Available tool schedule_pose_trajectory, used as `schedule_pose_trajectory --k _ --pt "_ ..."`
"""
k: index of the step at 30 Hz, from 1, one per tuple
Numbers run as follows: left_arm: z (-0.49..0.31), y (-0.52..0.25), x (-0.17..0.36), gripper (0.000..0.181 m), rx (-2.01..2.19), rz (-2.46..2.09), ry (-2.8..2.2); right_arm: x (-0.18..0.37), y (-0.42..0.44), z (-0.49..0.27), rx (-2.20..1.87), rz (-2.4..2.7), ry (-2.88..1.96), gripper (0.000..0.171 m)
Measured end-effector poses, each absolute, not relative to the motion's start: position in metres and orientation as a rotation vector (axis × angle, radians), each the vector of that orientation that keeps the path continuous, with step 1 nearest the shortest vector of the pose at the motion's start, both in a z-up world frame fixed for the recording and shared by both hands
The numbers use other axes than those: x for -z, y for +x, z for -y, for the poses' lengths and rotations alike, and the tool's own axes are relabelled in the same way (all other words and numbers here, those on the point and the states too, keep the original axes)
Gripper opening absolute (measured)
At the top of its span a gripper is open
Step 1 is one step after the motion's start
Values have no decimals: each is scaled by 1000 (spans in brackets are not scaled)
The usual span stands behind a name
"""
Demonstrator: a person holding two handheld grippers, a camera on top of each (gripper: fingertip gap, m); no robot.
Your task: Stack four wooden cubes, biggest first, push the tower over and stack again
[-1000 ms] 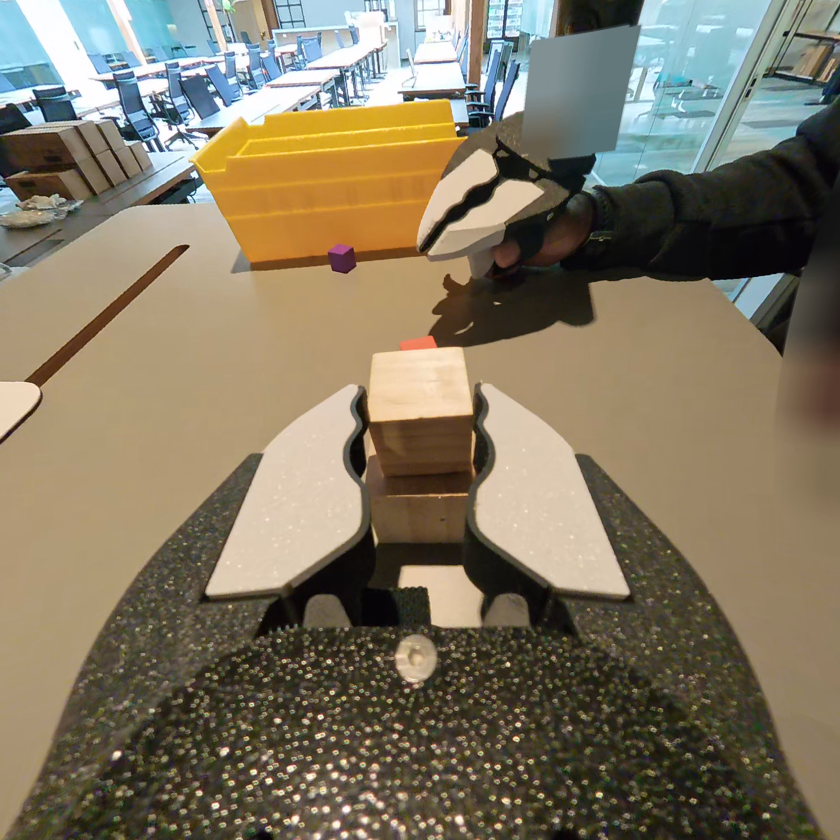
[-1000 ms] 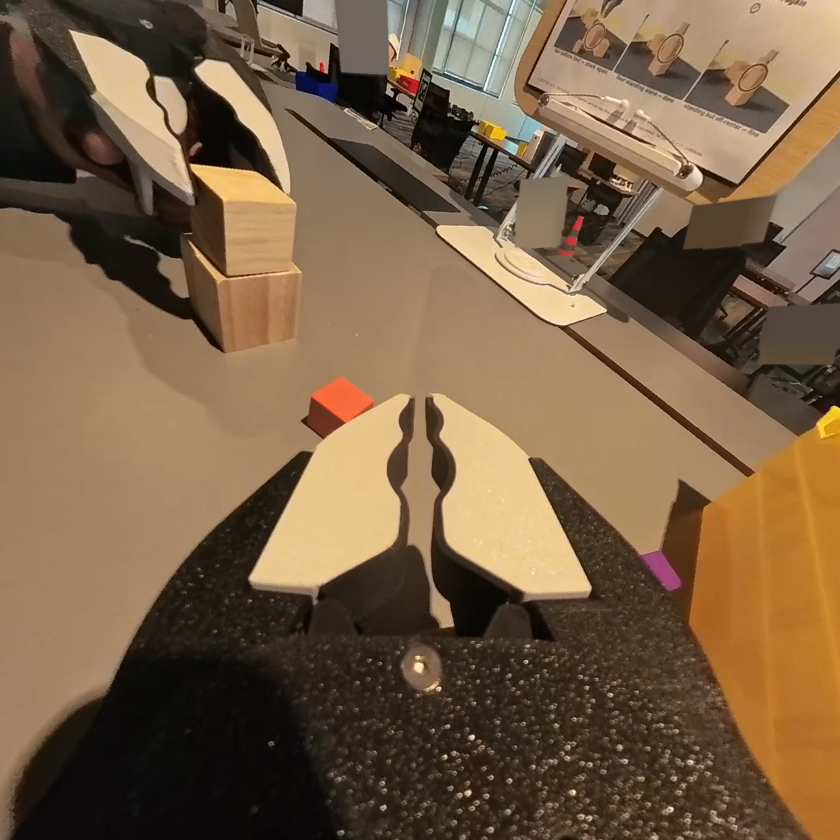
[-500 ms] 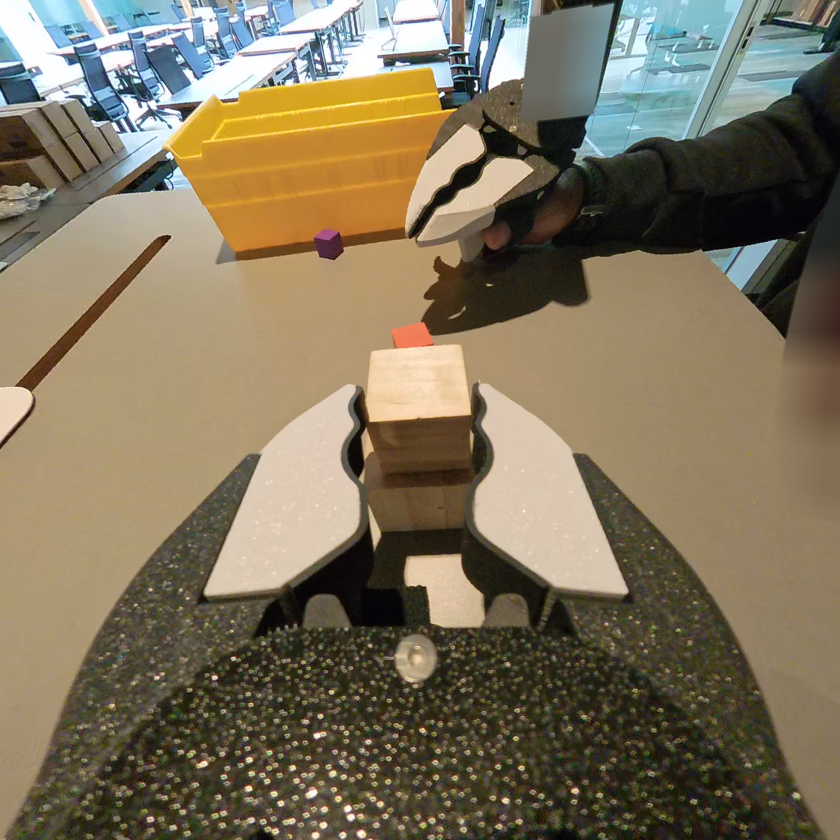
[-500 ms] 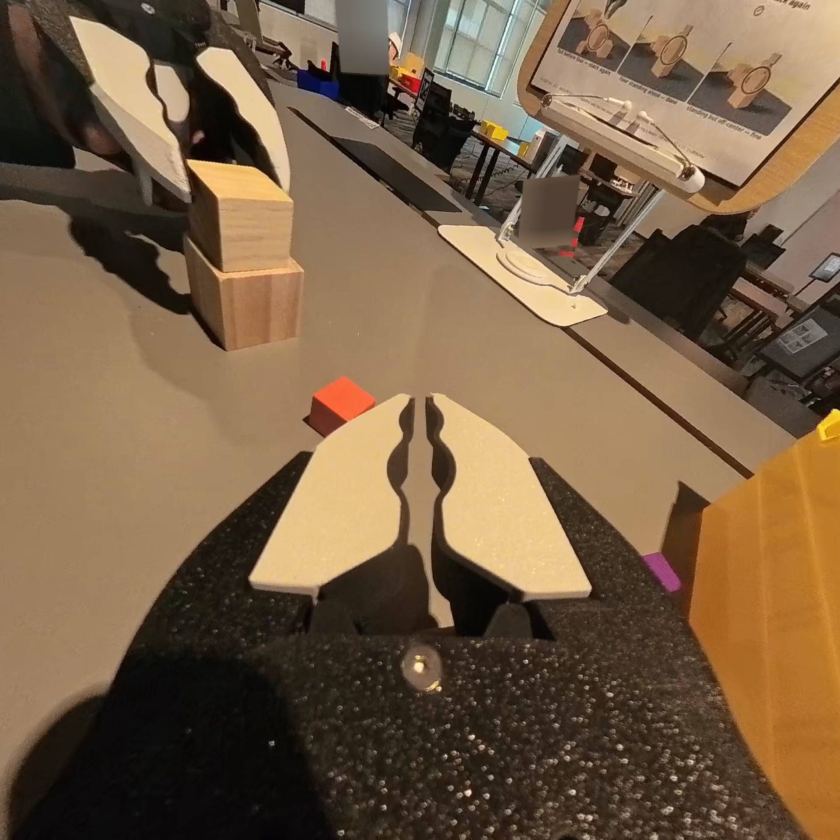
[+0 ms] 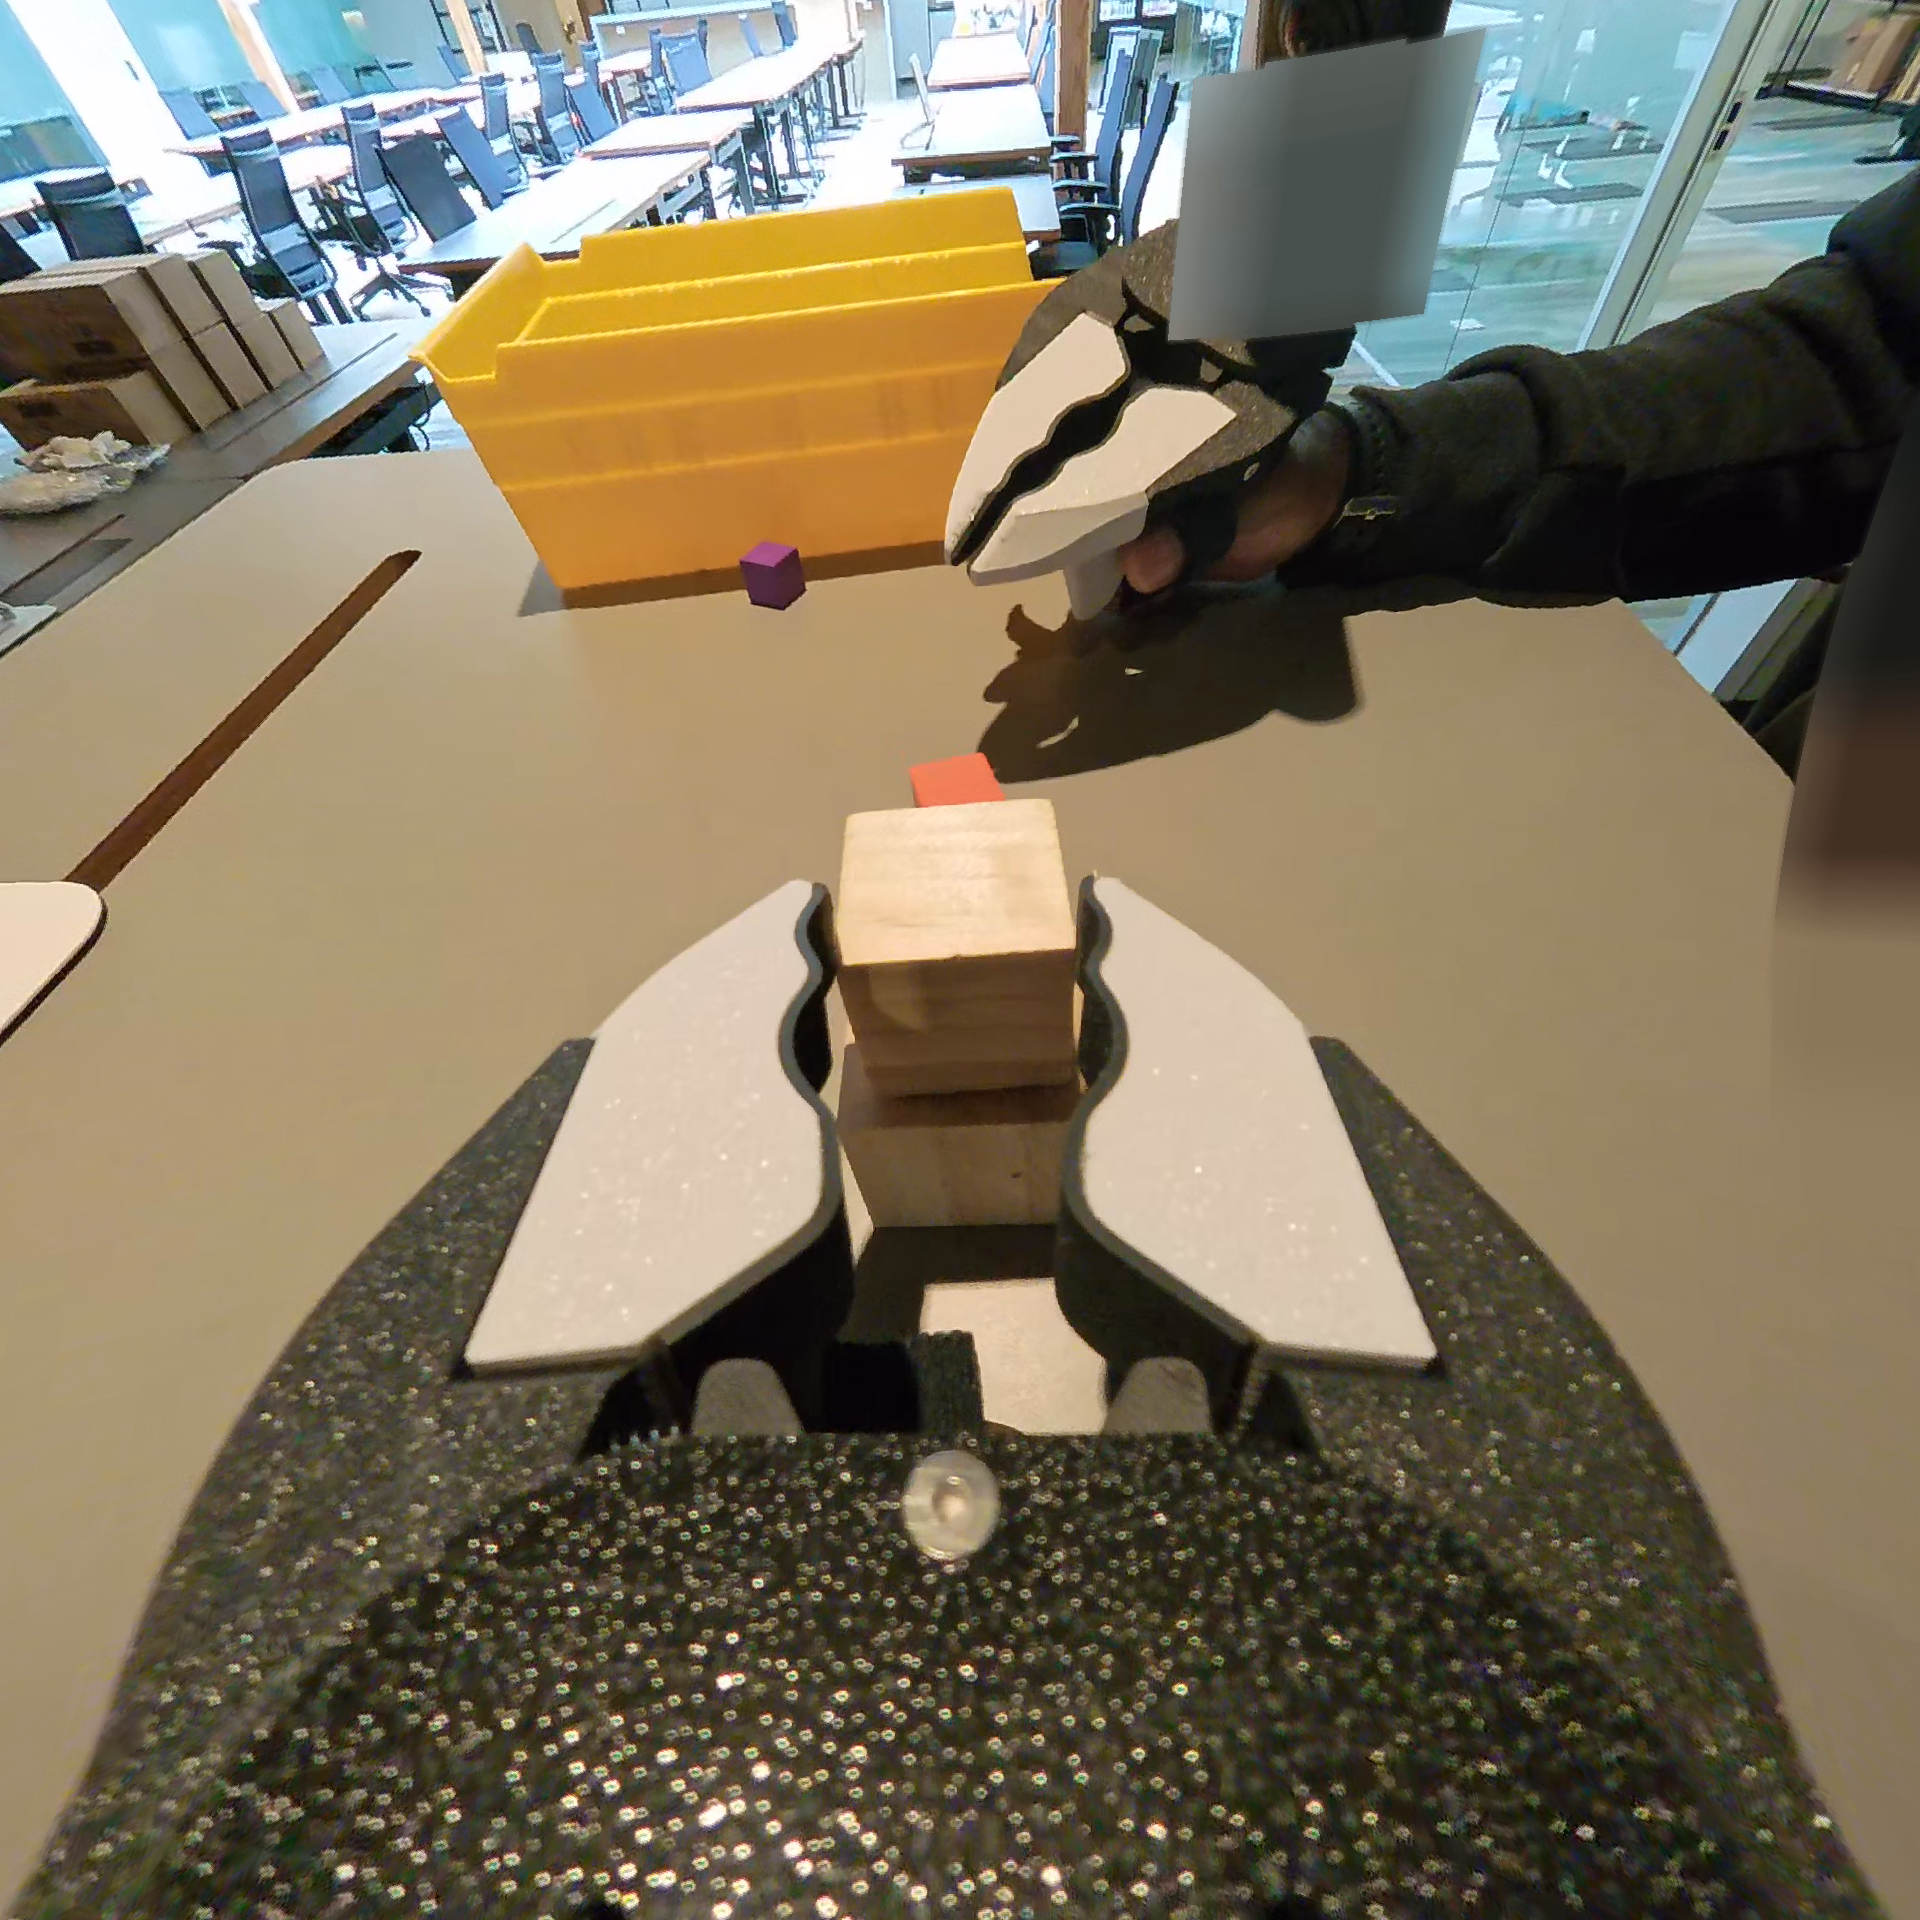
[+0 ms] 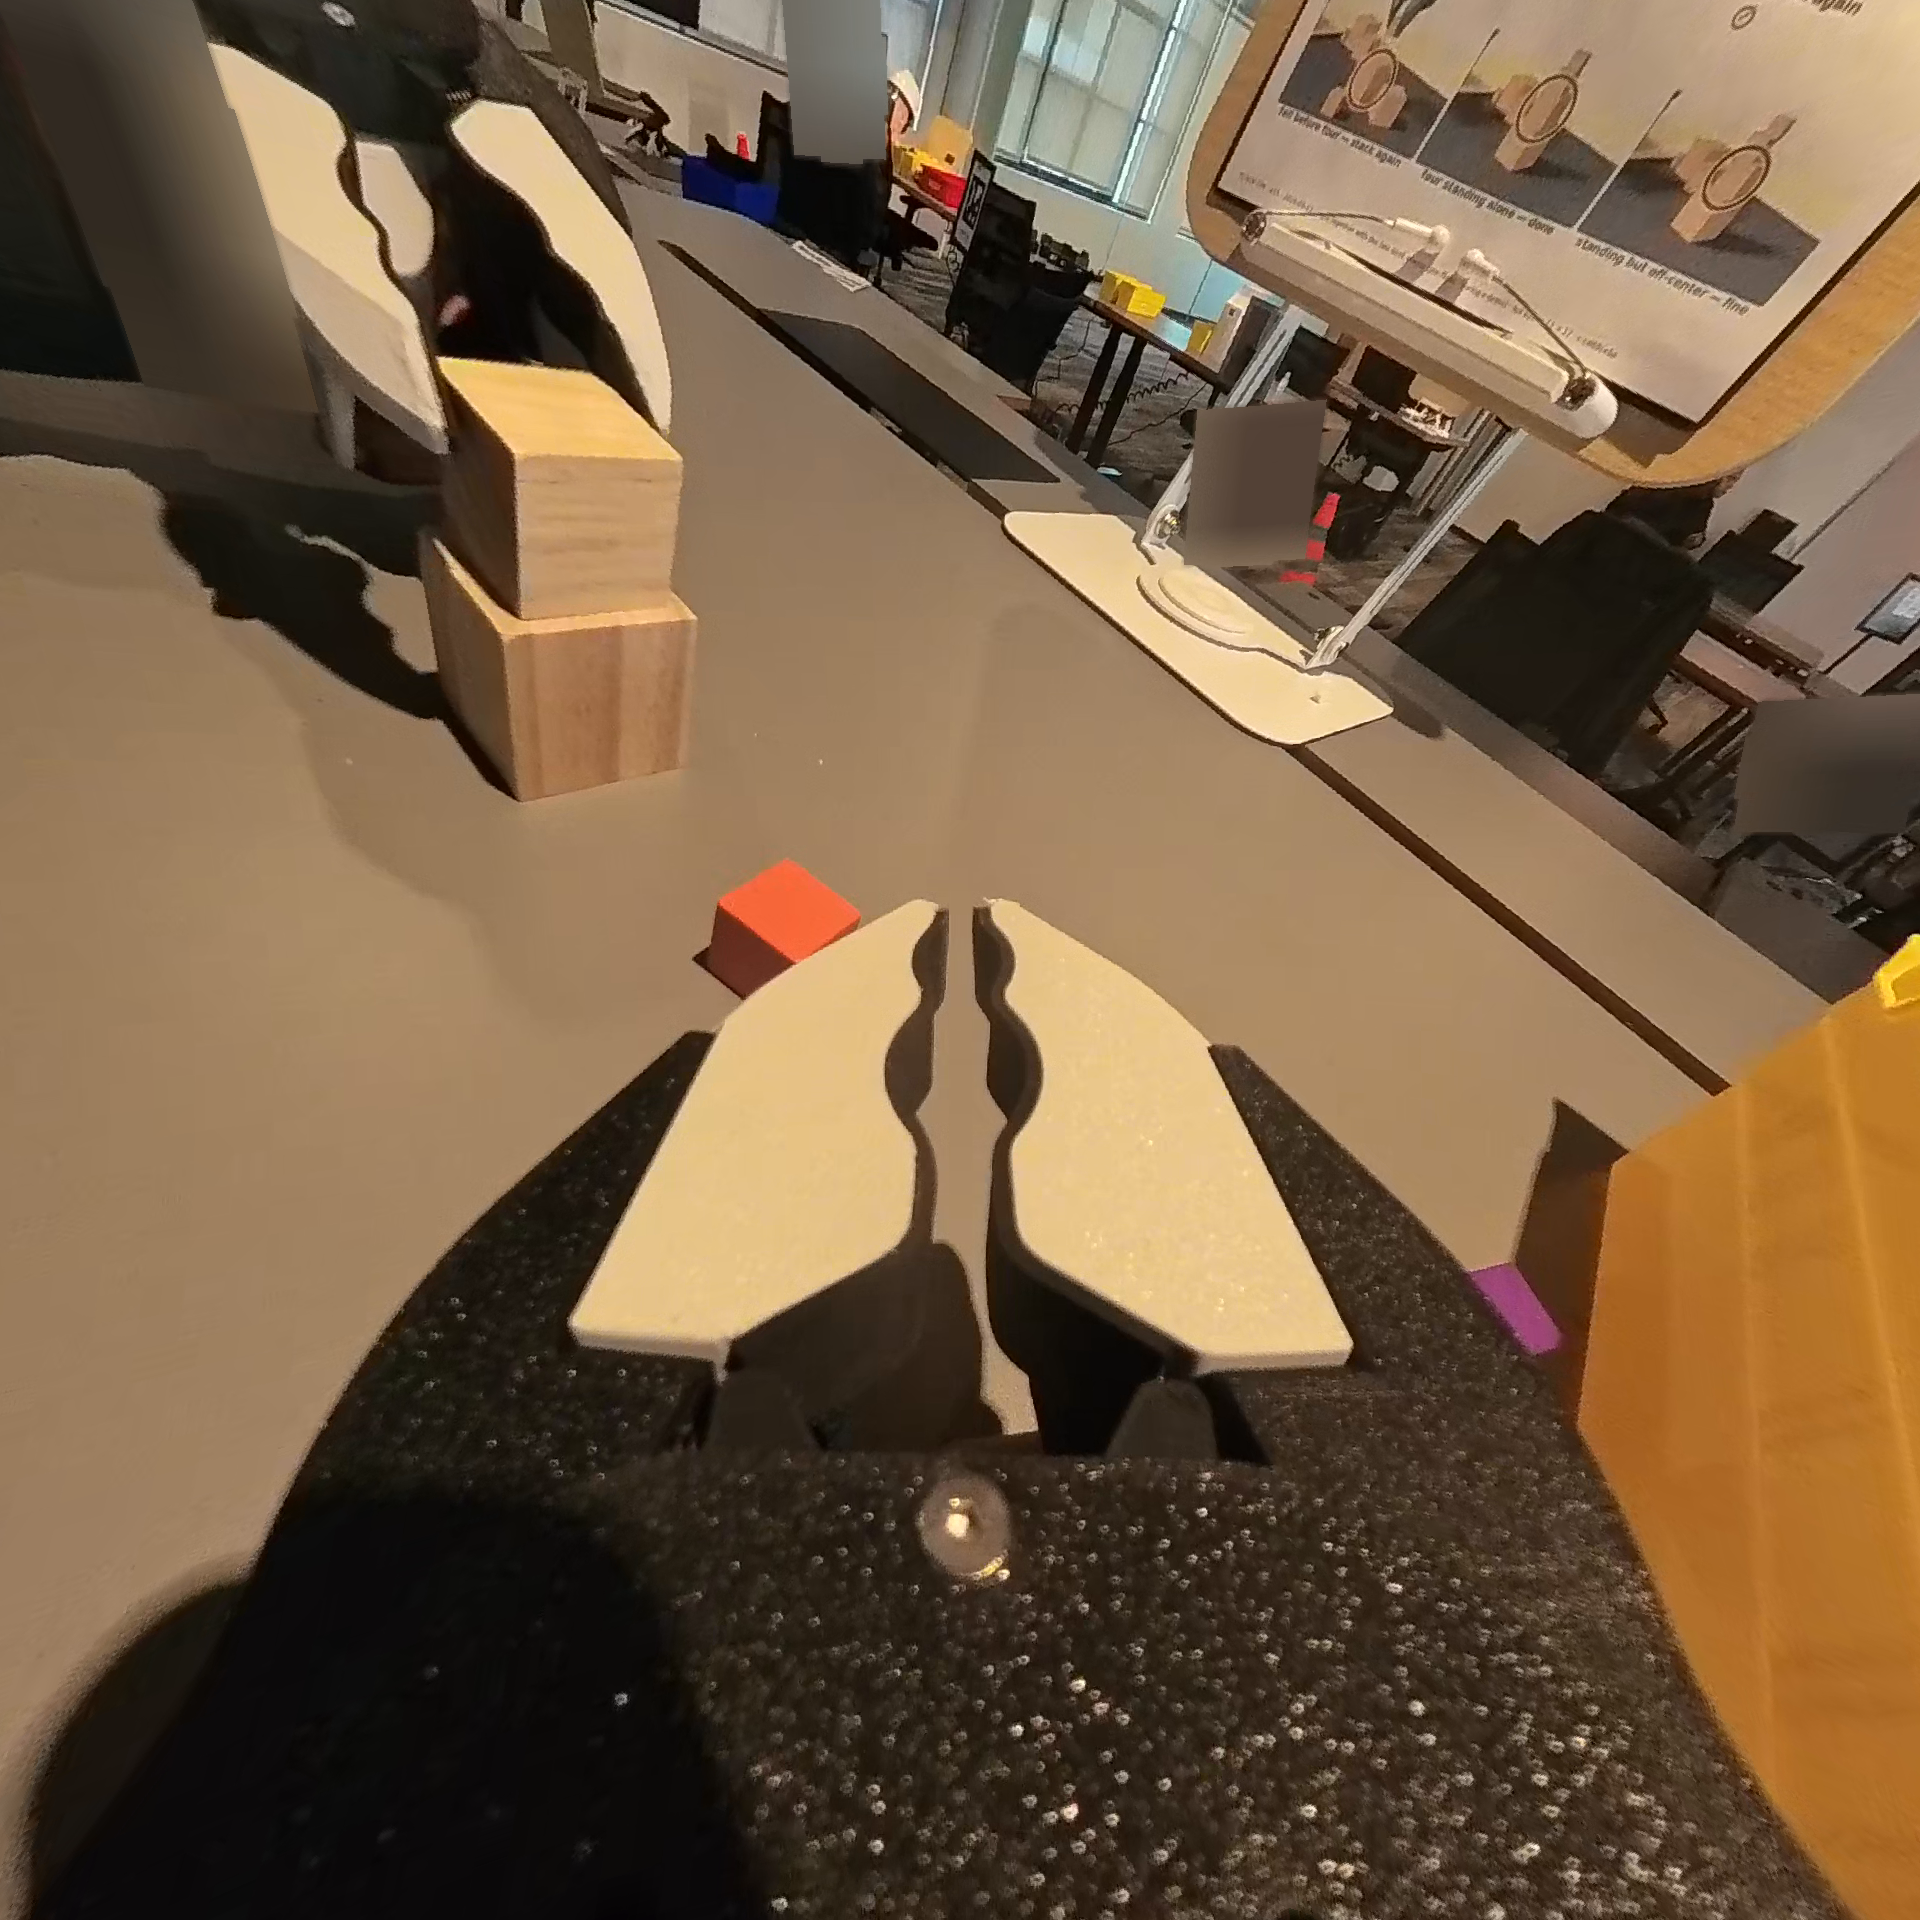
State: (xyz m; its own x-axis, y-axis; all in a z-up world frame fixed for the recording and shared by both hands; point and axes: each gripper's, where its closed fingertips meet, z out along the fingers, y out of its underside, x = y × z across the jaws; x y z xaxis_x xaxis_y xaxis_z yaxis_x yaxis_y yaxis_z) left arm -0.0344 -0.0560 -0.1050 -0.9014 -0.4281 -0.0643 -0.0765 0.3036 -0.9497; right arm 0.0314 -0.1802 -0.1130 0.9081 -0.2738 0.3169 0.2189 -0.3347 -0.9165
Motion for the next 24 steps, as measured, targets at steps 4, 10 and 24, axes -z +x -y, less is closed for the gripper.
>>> schedule_pose_trajectory --k 4,10,24 --pt "56 -35 105 44 1630 -2267 -458 113 31 180 499 -40 -1847 4" --pt "56 -34 106 44 1637 -2264 -464 113 31 180 500 -39 -1847 4" --pt "55 -33 109 50 1637 -2274 -491 114 31 180 503 -35 -1848 4"
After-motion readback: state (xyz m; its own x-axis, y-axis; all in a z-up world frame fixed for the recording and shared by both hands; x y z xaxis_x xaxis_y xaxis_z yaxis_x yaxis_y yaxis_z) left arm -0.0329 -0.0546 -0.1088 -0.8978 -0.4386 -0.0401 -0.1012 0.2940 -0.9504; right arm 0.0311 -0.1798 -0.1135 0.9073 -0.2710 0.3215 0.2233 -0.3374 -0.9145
